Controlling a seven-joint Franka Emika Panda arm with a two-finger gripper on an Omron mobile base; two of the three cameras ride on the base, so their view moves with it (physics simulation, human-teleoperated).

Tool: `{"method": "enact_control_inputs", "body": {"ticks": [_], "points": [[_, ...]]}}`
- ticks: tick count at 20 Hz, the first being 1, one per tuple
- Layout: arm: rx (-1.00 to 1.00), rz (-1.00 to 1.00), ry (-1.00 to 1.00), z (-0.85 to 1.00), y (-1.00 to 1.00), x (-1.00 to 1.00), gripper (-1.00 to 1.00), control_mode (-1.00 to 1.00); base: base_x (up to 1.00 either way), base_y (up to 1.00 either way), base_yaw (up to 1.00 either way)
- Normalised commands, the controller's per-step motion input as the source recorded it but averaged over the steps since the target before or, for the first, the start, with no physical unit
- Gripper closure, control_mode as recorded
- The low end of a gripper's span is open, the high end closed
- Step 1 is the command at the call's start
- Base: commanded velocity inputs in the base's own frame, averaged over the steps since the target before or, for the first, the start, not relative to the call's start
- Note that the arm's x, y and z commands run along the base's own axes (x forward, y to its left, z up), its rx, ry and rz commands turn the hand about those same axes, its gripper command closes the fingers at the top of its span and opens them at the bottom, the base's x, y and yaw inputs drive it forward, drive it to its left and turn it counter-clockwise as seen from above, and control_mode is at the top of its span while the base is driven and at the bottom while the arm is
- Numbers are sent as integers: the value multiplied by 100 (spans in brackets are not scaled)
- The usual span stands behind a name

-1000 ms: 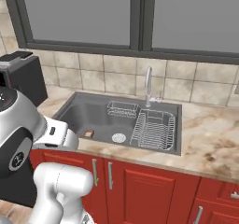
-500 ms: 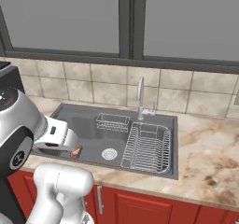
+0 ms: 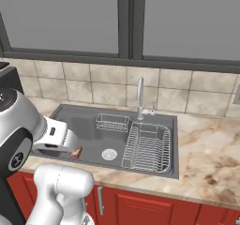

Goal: Pick up the bar soap and dish brush from the sink, and place them back in the cabinet, and close the cabinet doors.

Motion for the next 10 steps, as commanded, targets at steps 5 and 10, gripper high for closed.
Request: {"method": "enact_control_inputs", "body": {"ticks": [5,10], "points": [[0,0,0,0,0,0,-100,100,6,28,0],[0,0,0,0,0,0,-100,100,15,23,0]]}}
